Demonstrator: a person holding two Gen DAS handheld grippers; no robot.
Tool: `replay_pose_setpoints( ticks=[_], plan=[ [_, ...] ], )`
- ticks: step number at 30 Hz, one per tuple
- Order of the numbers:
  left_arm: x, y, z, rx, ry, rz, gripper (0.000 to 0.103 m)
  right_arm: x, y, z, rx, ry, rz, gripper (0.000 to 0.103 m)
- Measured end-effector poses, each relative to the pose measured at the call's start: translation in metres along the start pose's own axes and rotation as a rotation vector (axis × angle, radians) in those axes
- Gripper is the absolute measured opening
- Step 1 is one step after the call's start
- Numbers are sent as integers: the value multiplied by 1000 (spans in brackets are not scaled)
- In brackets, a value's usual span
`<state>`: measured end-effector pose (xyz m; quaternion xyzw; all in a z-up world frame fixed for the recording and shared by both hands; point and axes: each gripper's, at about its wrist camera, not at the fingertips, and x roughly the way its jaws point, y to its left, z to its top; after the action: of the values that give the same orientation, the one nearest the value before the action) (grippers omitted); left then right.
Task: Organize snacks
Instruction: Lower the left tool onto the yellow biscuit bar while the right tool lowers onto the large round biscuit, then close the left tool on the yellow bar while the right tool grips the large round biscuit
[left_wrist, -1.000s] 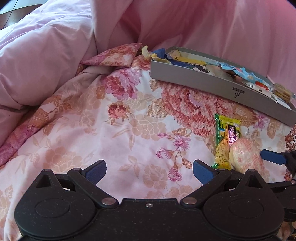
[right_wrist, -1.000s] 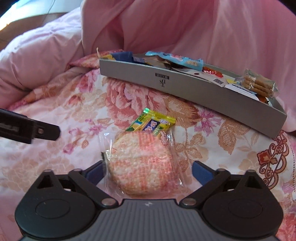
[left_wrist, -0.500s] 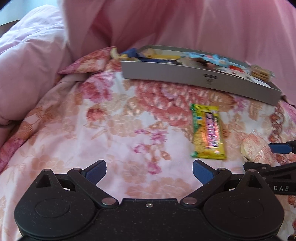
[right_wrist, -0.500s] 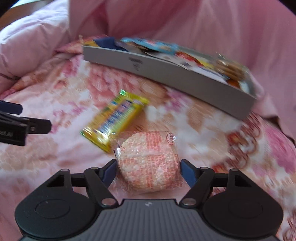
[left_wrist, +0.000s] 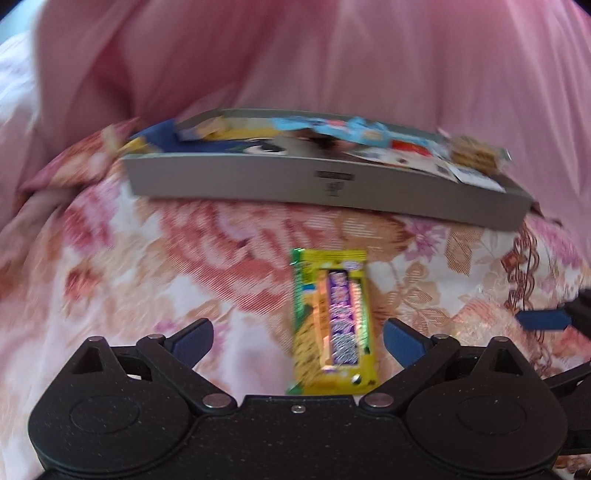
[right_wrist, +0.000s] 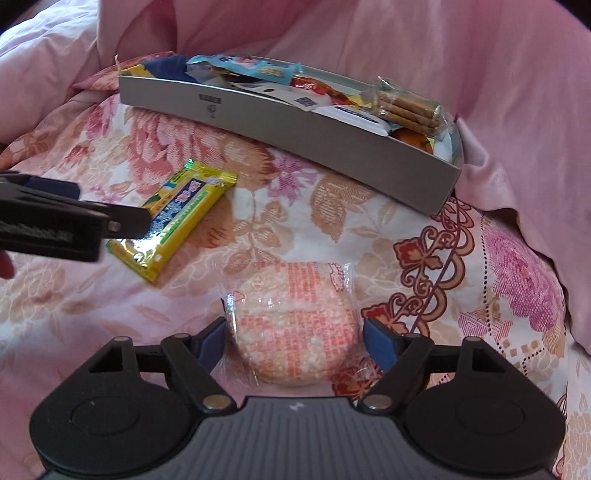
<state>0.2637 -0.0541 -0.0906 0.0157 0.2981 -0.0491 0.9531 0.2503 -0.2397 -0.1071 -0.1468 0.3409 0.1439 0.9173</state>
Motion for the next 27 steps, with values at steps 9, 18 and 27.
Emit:
replay_pose_setpoints(
  ticks=[9, 18, 27],
  plan=[
    [25, -14, 5, 43, 58, 8, 69, 2, -2, -1, 18, -12, 14, 84],
    [9, -4, 0, -24, 120, -43, 50, 2, 0, 1, 27, -14, 44, 82],
    [-26, 15, -16, -99, 256, -29, 50, -5, 14, 0, -1, 2, 127, 78]
  ],
)
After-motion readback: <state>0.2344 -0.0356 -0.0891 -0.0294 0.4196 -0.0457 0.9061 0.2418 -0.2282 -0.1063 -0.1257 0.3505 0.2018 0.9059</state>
